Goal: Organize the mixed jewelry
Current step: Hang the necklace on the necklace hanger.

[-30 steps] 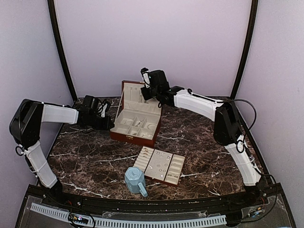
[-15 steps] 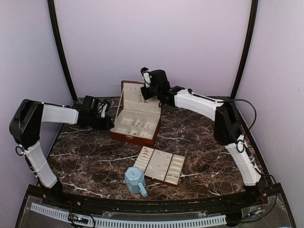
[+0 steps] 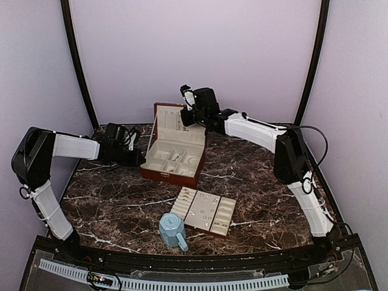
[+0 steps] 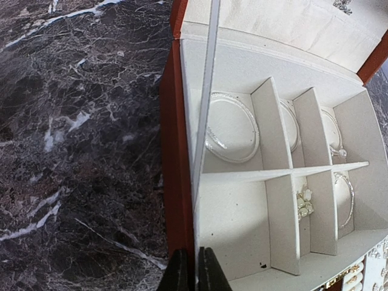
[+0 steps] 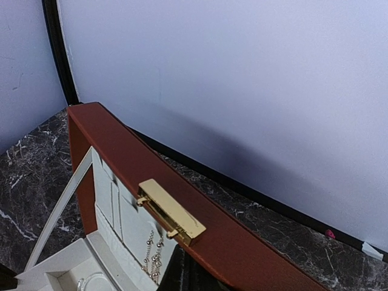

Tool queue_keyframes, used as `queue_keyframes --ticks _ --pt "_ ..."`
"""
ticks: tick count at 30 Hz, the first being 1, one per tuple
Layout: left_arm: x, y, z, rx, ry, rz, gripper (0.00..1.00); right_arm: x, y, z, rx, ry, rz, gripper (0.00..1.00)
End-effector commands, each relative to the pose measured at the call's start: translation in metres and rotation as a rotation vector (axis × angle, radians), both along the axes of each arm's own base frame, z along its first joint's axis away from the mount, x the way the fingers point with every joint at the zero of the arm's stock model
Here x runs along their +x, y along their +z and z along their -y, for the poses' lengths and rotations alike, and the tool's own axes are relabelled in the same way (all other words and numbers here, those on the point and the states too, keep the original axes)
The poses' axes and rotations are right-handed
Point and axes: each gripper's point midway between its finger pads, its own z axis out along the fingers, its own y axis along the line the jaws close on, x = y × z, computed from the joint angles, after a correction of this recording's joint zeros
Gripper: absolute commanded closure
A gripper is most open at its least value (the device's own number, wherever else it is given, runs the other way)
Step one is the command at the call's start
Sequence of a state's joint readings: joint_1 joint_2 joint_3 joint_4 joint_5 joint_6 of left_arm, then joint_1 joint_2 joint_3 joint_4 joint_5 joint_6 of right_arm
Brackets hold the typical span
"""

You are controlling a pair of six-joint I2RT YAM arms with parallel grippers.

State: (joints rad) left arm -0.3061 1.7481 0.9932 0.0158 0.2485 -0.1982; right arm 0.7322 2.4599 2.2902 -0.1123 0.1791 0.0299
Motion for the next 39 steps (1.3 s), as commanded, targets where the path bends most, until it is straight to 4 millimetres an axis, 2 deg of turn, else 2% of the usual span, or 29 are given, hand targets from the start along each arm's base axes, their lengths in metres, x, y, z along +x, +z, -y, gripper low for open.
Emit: queue_keyframes --ticks 1,13,28,31,35,39 --pt "-0.027 -0.026 -0.006 0.046 -0.024 -0.108 1.00 0.009 0.064 0.012 0.115 -0.033 0.119 1.00" --pt "-0.028 -0.026 -0.005 0.044 -0.032 -0.109 1.00 0.010 0.081 0.012 0.195 -0.046 0.173 1.00" --pt "-0.028 -0.024 -0.004 0.038 -0.036 -0.103 1.00 0.008 0.089 0.012 0.257 -0.029 0.199 1.00" --pt "-0.029 -0.022 -0.002 0.033 -0.042 -0.105 1.00 0.006 0.087 0.011 0.261 -0.019 0.188 1.00" --pt "-0.032 -0.015 0.003 -0.007 -0.037 -0.113 1.00 0.001 0.081 0.019 0.252 -0.028 0.168 1.00" --pt "-0.038 -0.004 0.019 -0.076 -0.037 -0.121 1.00 -0.007 0.068 0.027 0.239 -0.021 0.133 1.00"
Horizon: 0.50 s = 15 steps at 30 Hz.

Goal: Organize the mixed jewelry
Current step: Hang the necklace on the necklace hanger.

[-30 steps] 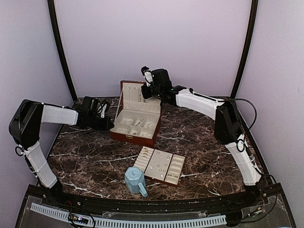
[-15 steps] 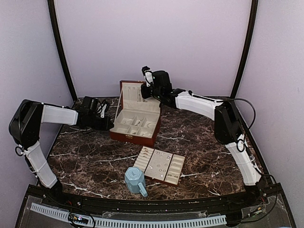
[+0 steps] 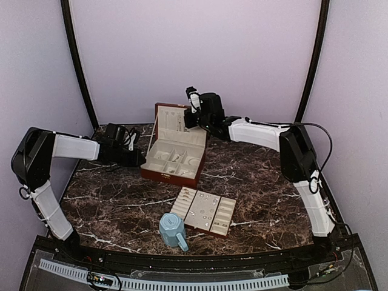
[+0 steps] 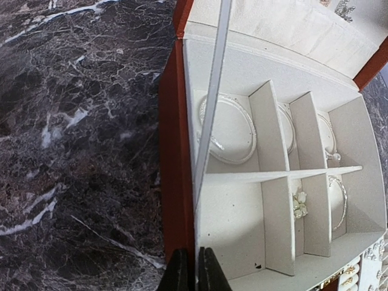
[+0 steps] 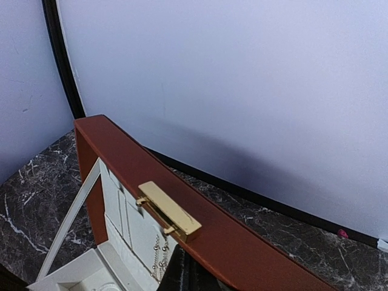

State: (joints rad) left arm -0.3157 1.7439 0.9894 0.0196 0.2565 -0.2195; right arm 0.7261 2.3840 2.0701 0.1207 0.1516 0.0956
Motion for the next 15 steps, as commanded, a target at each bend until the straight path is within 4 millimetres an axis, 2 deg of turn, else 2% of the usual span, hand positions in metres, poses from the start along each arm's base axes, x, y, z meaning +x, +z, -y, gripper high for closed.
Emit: queue_keyframes --ticks 1,2,4,9,11,15 --pt "-0.038 -0.002 0.022 -0.069 -0.055 -0.113 1.00 -0.005 0.065 0.025 0.121 -0.025 0.096 1.00" --pt "-0.039 0.000 0.027 -0.082 -0.054 -0.115 1.00 -0.007 0.059 0.027 0.115 -0.024 0.081 1.00" --pt "-0.043 0.001 0.038 -0.100 -0.073 -0.125 0.99 -0.010 0.058 0.032 0.120 -0.025 0.068 1.00" --pt "-0.045 0.008 0.043 -0.108 -0.066 -0.126 0.97 -0.017 0.057 0.039 0.136 0.012 0.045 1.00" --pt "-0.045 0.016 0.045 -0.122 -0.069 -0.111 0.94 -0.019 0.058 0.038 0.143 0.038 0.036 1.00" --pt "-0.043 0.031 0.046 -0.134 -0.073 -0.084 0.80 -0.019 0.058 0.038 0.150 0.053 0.020 1.00"
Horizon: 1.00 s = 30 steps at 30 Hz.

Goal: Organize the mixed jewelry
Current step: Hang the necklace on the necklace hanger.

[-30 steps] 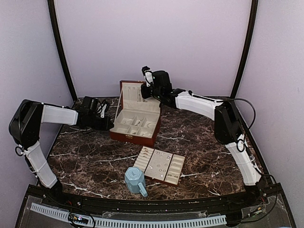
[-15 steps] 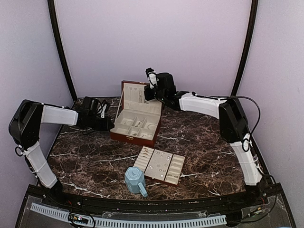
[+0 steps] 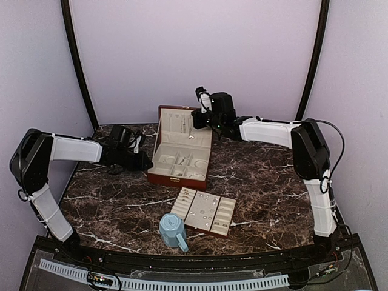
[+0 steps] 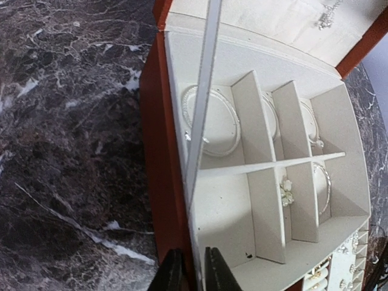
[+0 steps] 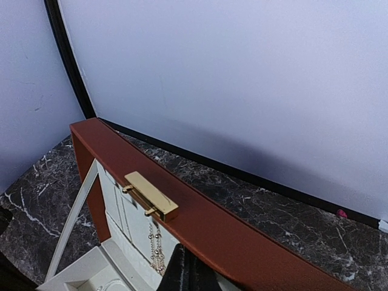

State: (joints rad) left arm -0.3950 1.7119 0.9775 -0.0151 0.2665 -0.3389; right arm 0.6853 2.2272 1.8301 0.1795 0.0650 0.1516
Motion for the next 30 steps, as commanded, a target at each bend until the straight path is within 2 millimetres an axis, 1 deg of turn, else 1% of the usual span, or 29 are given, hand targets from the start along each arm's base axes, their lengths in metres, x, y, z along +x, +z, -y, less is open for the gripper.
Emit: queue_keyframes --ticks 1,2,4,9,16,20,30 --pt "-0.017 0.030 0.016 -0.073 -0.070 -0.006 0.75 -0.001 0.056 0.006 0.106 0.014 0.080 1.00" --pt "-0.016 0.032 0.017 -0.073 -0.072 -0.003 0.71 0.000 0.055 0.006 0.104 0.010 0.076 1.00" --pt "-0.015 0.037 0.018 -0.077 -0.077 0.009 0.66 0.004 0.052 0.005 0.094 0.005 0.068 1.00" --pt "-0.011 0.042 0.016 -0.062 -0.076 0.035 0.63 0.008 0.043 0.004 0.081 -0.007 0.048 1.00" --pt "-0.009 0.044 0.015 -0.051 -0.075 0.049 0.55 0.010 0.043 0.008 0.067 -0.030 0.048 1.00" --pt "-0.007 0.047 0.015 -0.050 -0.073 0.059 0.52 0.009 0.049 0.009 0.073 -0.030 0.055 0.90" --pt "-0.004 0.054 0.009 -0.048 -0.047 0.084 0.50 0.004 0.055 0.009 0.087 -0.012 0.056 0.85"
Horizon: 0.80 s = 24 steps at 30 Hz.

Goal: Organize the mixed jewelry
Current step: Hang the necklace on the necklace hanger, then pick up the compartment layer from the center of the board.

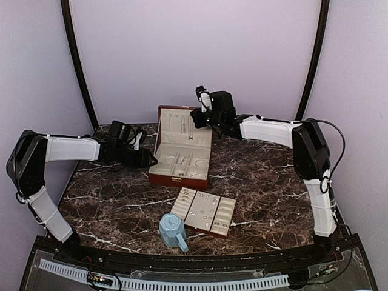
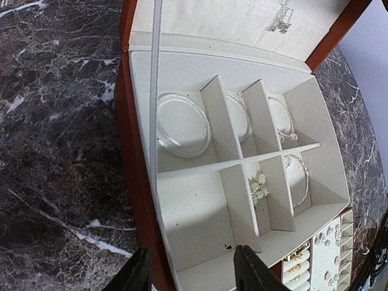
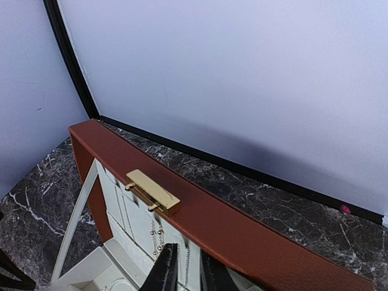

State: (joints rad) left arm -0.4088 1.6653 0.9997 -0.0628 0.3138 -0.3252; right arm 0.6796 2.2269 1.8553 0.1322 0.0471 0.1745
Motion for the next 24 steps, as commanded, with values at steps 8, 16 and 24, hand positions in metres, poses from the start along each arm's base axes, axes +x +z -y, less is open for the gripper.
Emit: queue_keyframes --ticks 8,16,24 --pt "0.007 0.045 -0.012 -0.056 0.049 0.095 0.42 -0.015 0.063 0.003 0.102 0.068 0.074 0.68" --pt "0.007 0.056 -0.031 -0.080 0.101 0.112 0.36 -0.053 0.077 0.011 0.140 0.176 0.000 0.52" --pt "0.011 0.090 -0.070 -0.083 0.142 0.197 0.31 -0.111 0.050 0.083 0.202 -0.033 -0.288 0.44"
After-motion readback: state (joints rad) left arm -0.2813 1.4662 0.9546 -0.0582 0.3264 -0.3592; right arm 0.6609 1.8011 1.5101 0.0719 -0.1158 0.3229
